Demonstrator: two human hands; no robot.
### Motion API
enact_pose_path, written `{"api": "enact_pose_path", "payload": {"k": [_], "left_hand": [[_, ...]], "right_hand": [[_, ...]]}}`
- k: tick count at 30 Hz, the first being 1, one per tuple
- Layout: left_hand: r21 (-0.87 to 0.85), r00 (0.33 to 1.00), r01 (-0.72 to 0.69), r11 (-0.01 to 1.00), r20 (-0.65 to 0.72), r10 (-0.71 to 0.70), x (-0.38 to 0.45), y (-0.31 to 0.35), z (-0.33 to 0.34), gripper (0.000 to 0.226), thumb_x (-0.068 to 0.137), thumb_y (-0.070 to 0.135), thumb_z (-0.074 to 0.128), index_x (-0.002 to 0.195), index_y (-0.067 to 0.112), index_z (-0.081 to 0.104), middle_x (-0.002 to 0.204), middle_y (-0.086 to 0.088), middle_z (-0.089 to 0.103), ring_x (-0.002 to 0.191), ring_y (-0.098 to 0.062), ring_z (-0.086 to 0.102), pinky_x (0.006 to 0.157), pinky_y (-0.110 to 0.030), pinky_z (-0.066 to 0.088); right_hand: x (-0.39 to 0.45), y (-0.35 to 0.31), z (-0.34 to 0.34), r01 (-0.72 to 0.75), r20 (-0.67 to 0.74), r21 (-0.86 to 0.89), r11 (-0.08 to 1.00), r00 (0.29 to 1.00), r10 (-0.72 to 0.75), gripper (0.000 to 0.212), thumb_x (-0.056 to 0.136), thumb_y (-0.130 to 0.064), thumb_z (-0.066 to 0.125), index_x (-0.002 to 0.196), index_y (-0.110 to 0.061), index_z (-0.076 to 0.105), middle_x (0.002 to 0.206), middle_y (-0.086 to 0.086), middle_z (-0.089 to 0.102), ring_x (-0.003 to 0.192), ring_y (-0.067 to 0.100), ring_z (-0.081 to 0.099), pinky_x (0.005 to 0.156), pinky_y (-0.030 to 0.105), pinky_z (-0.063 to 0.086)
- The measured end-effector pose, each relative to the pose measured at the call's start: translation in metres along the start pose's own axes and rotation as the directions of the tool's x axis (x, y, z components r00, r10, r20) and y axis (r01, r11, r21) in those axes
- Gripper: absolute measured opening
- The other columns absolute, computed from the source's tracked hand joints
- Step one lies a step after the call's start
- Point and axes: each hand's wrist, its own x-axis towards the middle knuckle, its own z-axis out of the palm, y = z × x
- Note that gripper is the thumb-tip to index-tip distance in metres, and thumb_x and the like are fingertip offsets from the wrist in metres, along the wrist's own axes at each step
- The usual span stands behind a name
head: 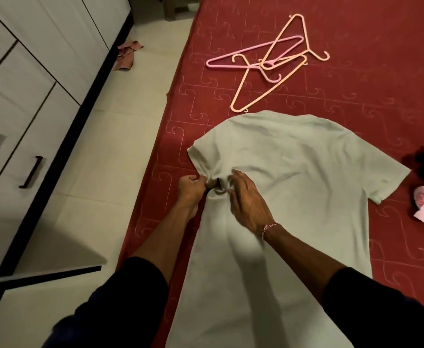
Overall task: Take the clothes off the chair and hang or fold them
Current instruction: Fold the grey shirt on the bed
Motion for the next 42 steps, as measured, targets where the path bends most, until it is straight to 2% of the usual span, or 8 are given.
{"api": "enact_pose_path", "payload": {"k": [4,10,17,21,27,31,34,42], "left_hand": [[-0.242,0.993,0.104,0.965,0.072,-0.089,0.023,0.033,0.011,0.033,0.091,0.019,0.071,0.112,-0.006,0.064,0.103,-0.018,0.073,0.094,-0.03,0.07,0.082,-0.046,0.058],[-0.281,0.978,0.196,0.94,0.127,-0.166,0.049,0.056,0.015,0.028,0.088,0.016,0.074,0.111,0.001,0.069,0.107,-0.012,0.074,0.105,-0.027,0.069,0.099,-0.044,0.053],[-0.37,0.994,-0.001,0.929,0.105,0.043,0.067,0.074,0.014,0.01,0.098,0.015,0.061,0.107,0.013,0.058,0.115,-0.013,0.066,0.107,-0.023,0.064,0.097,-0.041,0.054],[-0.316,0.986,-0.168,0.934,-0.074,0.152,0.075,0.078,0.004,0.016,0.094,0.01,0.066,0.099,0.018,0.052,0.107,-0.009,0.062,0.096,-0.019,0.061,0.091,-0.037,0.054],[-0.314,0.986,0.019,0.949,-0.15,-0.069,0.084,0.071,-0.006,0.026,0.081,0.02,0.082,0.089,0.004,0.063,0.098,-0.013,0.072,0.089,-0.025,0.068,0.077,-0.036,0.058],[-0.217,0.985,0.127,0.968,-0.083,-0.148,0.091,0.081,-0.007,0.017,0.089,0.024,0.073,0.091,0.007,0.067,0.094,-0.007,0.07,0.085,-0.02,0.066,0.074,-0.032,0.053],[-0.042,0.986,-0.005,0.999,-0.167,-0.002,0.098,0.082,-0.008,0.021,0.098,0.027,0.061,0.103,0.008,0.069,0.098,-0.006,0.069,0.087,-0.022,0.064,0.076,-0.038,0.053],[0.337,0.88,-0.21,0.918,-0.343,0.328,0.095,0.072,0.006,0.026,0.106,0.023,0.044,0.113,0.002,0.057,0.098,-0.003,0.058,0.089,-0.015,0.054,0.07,-0.02,0.038]], "right_hand": [[0.028,0.012,0.0,-0.016,0.025,-0.014,1.0,1.0,0.017,0.044,0.106,-0.025,0.046,0.145,-0.006,0.044,0.156,0.016,0.039,0.145,0.031,0.035,0.12,0.042,0.032],[0.043,0.022,0.005,-0.069,0.052,-0.002,0.998,0.996,0.069,0.052,0.105,-0.038,0.047,0.148,-0.01,0.04,0.157,0.012,0.038,0.145,0.028,0.036,0.12,0.041,0.032],[0.063,0.021,0.006,-0.034,-0.017,-0.219,0.975,0.999,0.031,0.069,0.102,-0.059,0.039,0.152,-0.012,0.037,0.16,0.01,0.034,0.15,0.024,0.026,0.125,0.045,0.017],[0.071,0.019,0.007,-0.047,0.061,-0.342,0.938,0.996,0.072,0.099,0.087,-0.085,0.029,0.159,-0.017,0.021,0.166,0.008,0.017,0.155,0.024,0.01,0.124,0.054,0.007],[0.067,0.024,0.01,0.003,0.181,-0.428,0.904,0.98,0.083,0.117,0.073,-0.099,0.021,0.161,-0.023,0.007,0.168,0.007,-0.004,0.155,0.025,-0.01,0.121,0.058,-0.001],[0.084,0.02,0.007,-0.046,0.116,-0.35,0.936,0.989,0.092,0.09,0.09,-0.083,0.011,0.161,-0.026,0.012,0.168,0.005,0.003,0.155,0.021,-0.005,0.123,0.056,0.0],[0.115,0.029,0.004,-0.096,0.063,-0.354,0.93,0.99,0.126,0.074,0.101,-0.066,0.011,0.161,-0.023,0.012,0.168,0.005,0.006,0.155,0.022,-0.001,0.124,0.054,0.002],[0.181,0.058,-0.001,-0.143,0.112,-0.45,0.881,0.97,0.215,0.092,0.086,-0.087,0.01,0.16,-0.033,0.003,0.168,-0.003,-0.005,0.155,0.021,-0.009,0.119,0.063,-0.01]]}}
